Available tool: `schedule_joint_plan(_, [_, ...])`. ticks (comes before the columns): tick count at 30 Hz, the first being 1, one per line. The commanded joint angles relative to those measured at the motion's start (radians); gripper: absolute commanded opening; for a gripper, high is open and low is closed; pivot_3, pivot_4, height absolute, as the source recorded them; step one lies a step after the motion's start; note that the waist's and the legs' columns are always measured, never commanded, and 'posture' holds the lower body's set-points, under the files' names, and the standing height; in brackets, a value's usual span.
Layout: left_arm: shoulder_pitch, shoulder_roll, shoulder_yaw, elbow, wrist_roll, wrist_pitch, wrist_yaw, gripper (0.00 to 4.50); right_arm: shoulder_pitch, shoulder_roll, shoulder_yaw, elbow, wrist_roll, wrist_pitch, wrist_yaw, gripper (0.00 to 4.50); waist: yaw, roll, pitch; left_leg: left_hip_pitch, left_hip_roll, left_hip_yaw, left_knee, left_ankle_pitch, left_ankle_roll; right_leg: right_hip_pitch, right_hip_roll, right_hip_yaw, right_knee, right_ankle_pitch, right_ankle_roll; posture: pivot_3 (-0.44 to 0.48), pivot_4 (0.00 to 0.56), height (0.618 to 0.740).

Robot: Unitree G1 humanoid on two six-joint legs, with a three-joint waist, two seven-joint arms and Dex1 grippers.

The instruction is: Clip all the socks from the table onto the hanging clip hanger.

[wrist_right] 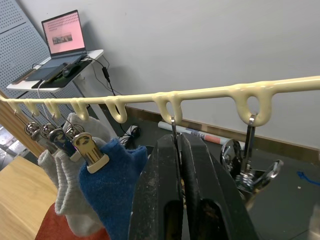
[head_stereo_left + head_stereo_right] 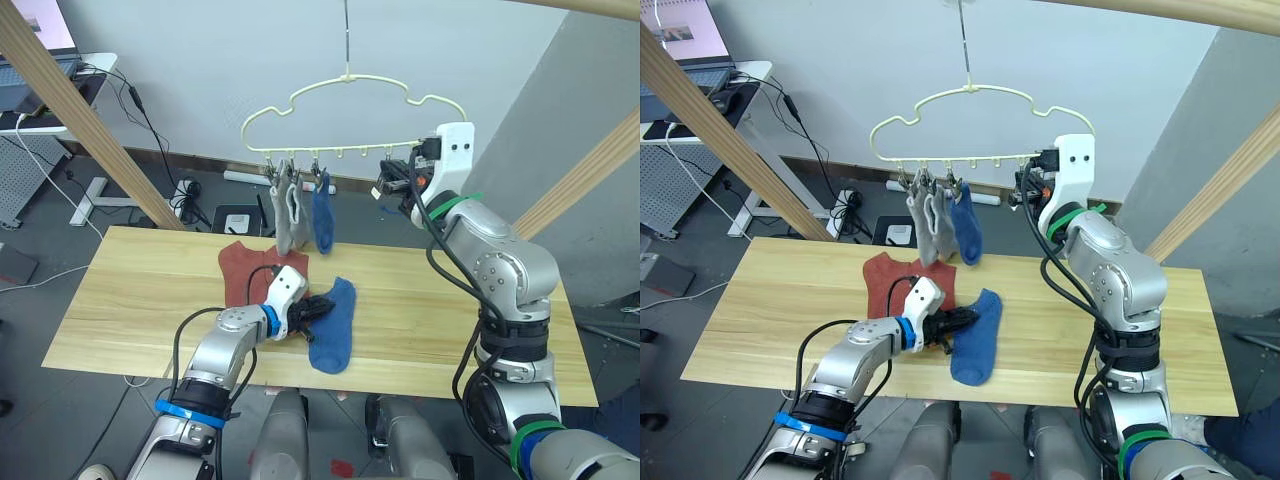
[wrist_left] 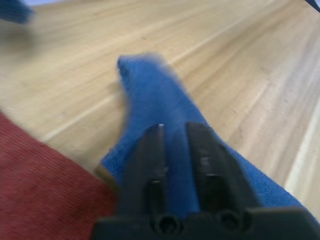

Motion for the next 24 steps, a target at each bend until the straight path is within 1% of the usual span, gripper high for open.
schedule_joint_plan(1, [-0.031, -0.013, -0.011, -0.023, 0.016, -0.036, 0.020, 2.19, 0.026, -0.014, -0.015, 0.013, -0.006, 0.028, -0.018, 0.00, 0.001, 0.000, 0.000, 0.000, 0.000, 0.000, 0.000, 0.000, 0.000, 0.000, 0.000, 0.000, 0.000, 0.000, 0.000, 0.164, 0.272, 0.740])
schedule_joint_plan(4, [-0.022, -0.008, -0.035, -0.067, 0.040, -0.025, 0.036, 3.16, 0.033, -0.014, -0.015, 0.006, -0.008, 0.028, -0.023, 0.00, 0.000, 0.000, 0.000, 0.000, 0.000, 0.000, 0.000, 0.000, 0.000, 0.000, 0.000, 0.000, 0.000, 0.000, 0.000, 0.161, 0.269, 0.740])
schedule_joint_plan(8, [0.022, 0.026, -0.132, -0.149, 0.129, 0.019, 0.063, 4.41, 0.038, -0.006, -0.017, -0.004, -0.007, 0.031, -0.033, 0.00, 0.000, 0.000, 0.000, 0.000, 0.000, 0.001, -0.001, 0.000, 0.000, 0.000, 0.000, 0.000, 0.000, 0.000, 0.000, 0.158, 0.265, 0.740])
schedule_joint_plan(12, [0.026, 0.017, -0.188, -0.207, 0.208, 0.115, 0.150, 4.46, 0.039, -0.003, -0.019, -0.004, -0.006, 0.031, -0.041, 0.00, 0.001, 0.000, 0.000, 0.000, 0.000, 0.000, -0.001, 0.000, 0.000, 0.000, 0.000, 0.000, 0.000, 0.000, 0.000, 0.156, 0.265, 0.740])
schedule_joint_plan(17, [-0.016, -0.025, -0.230, -0.144, 0.286, 0.156, 0.244, 4.46, 0.040, -0.003, -0.020, 0.000, -0.006, 0.029, -0.048, 0.00, 0.001, 0.000, -0.001, 0.000, 0.000, 0.001, 0.000, 0.001, 0.001, 0.000, 0.000, 0.000, 0.000, 0.001, 0.001, 0.157, 0.267, 0.740])
schedule_joint_plan(20, [-0.015, -0.042, -0.247, -0.093, 0.295, 0.172, 0.240, 4.46, 0.039, -0.001, -0.020, 0.000, -0.005, 0.029, -0.052, 0.00, 0.001, 0.000, -0.002, 0.000, 0.000, 0.002, 0.000, 0.001, 0.002, 0.000, -0.001, 0.001, 0.000, 0.001, 0.001, 0.152, 0.270, 0.740])
schedule_joint_plan(24, [-0.008, -0.025, -0.279, -0.073, 0.314, 0.156, 0.215, 4.46, 0.038, -0.001, -0.021, 0.003, -0.006, 0.029, -0.054, 0.00, 0.001, 0.002, -0.009, 0.000, 0.000, 0.002, 0.000, 0.001, 0.002, 0.000, -0.001, 0.001, 0.000, 0.001, 0.001, 0.149, 0.274, 0.740])
